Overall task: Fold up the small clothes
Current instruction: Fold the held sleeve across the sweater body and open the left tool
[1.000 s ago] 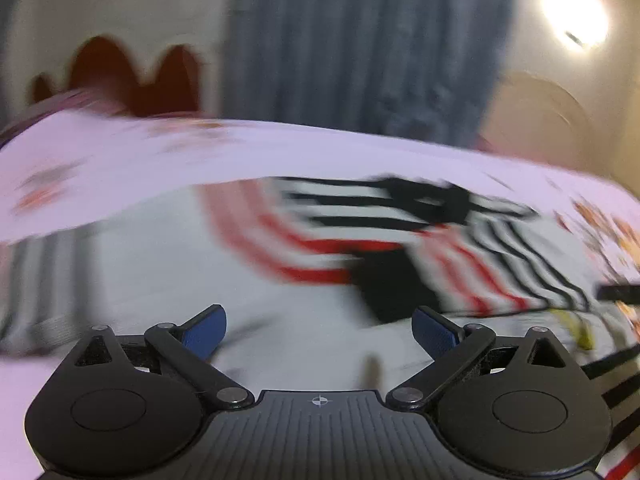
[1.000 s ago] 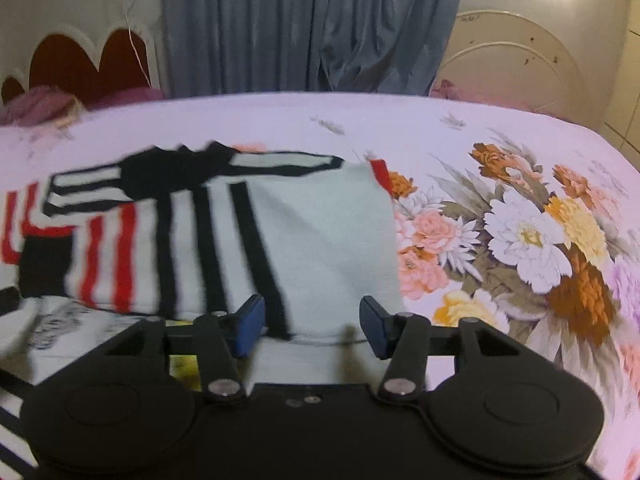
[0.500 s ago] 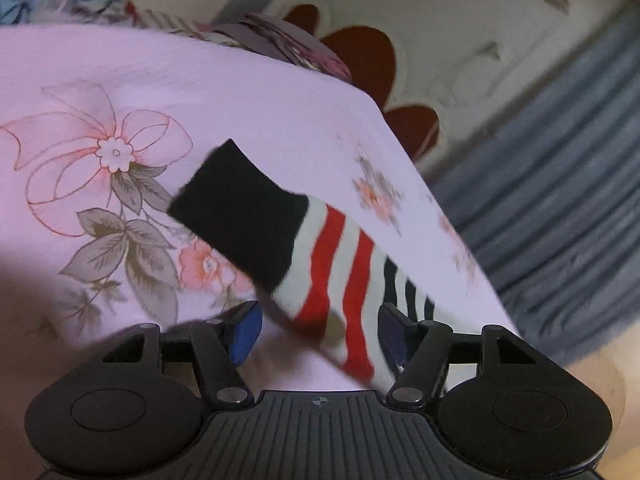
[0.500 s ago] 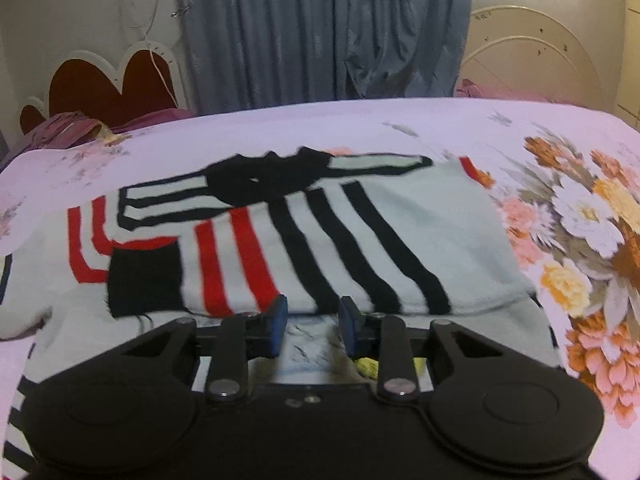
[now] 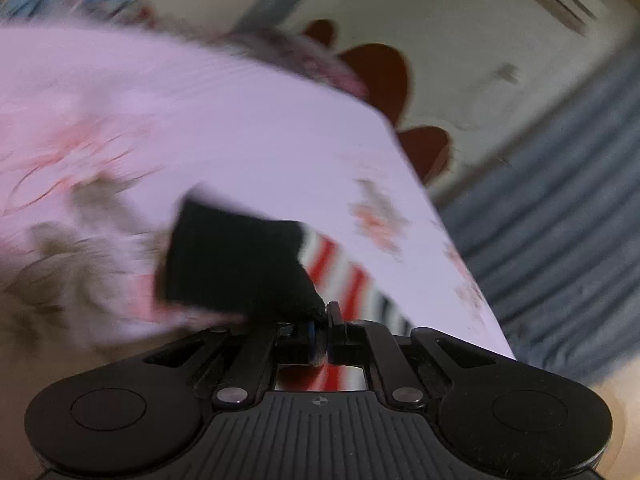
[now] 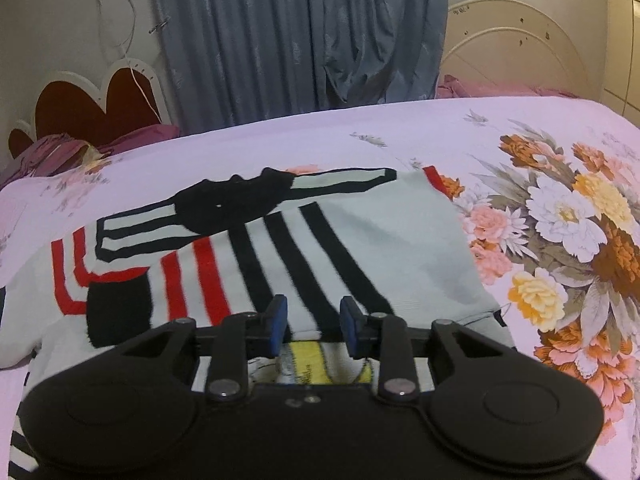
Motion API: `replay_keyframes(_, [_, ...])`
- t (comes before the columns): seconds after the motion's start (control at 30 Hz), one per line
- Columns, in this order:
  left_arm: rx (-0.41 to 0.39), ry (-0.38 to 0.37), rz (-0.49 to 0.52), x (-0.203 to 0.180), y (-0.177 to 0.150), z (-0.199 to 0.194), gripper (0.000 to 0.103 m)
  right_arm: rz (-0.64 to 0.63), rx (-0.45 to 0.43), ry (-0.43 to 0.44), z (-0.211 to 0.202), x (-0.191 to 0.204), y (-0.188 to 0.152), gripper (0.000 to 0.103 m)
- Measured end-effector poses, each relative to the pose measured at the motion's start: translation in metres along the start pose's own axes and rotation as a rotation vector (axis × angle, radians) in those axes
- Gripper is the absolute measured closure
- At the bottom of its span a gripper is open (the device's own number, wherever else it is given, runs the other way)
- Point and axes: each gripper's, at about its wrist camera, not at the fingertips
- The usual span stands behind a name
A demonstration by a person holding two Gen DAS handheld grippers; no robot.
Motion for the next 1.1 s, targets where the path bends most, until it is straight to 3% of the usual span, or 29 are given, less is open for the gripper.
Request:
replay_keyframes(0.2, [-0.003,-0.105,0.271,-0.101,-0.027,-0.011,0.099,0.032,-0.009,0.069,0.006,-0.016,0.004,0.075])
replay_keyframes(0.33, [0.047,-0.183,0.437,-0.175,-0.065,-0.006,0.099,0.062,-0.016,0.111,0.009,-0.031,0.009,0.075])
replay_keyframes(0.5, [0.141,-0.224,0.527,-0.240,-0.117,0.001,0.099,0.098,-0.017,0.139,0.009,-0.051,0.011,0.075])
replay_keyframes(0.6, [0.172,-0.249,0.630,-0.278,-0.151,0.004,0.099,0.111,-0.019,0.150,0.005,-0.068,0.012,0.075])
replay_keyframes(0.8, [0.233,-0.236,0.872,-0.331,-0.216,-0.002,0.099,0.161,-0.027,0.155,-0.002,-0.103,0.014,0.074])
replay_keyframes(1.0, [0.314,-0.210,0.979,-0.357,-0.271,-0.005,0.099,0.177,-0.024,0.142,-0.007,-0.132,0.012,0.074])
replay_keyframes(1.1, [0.351,-0.233,1.049,-0.366,-0.293,-0.005,0.098,0.191,-0.016,0.135,-0.009,-0.146,0.009,0.074])
Point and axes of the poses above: each gripper's, at about its wrist camera, not at the fingertips, and z roughly the way its jaws point, x to its left, y to its top
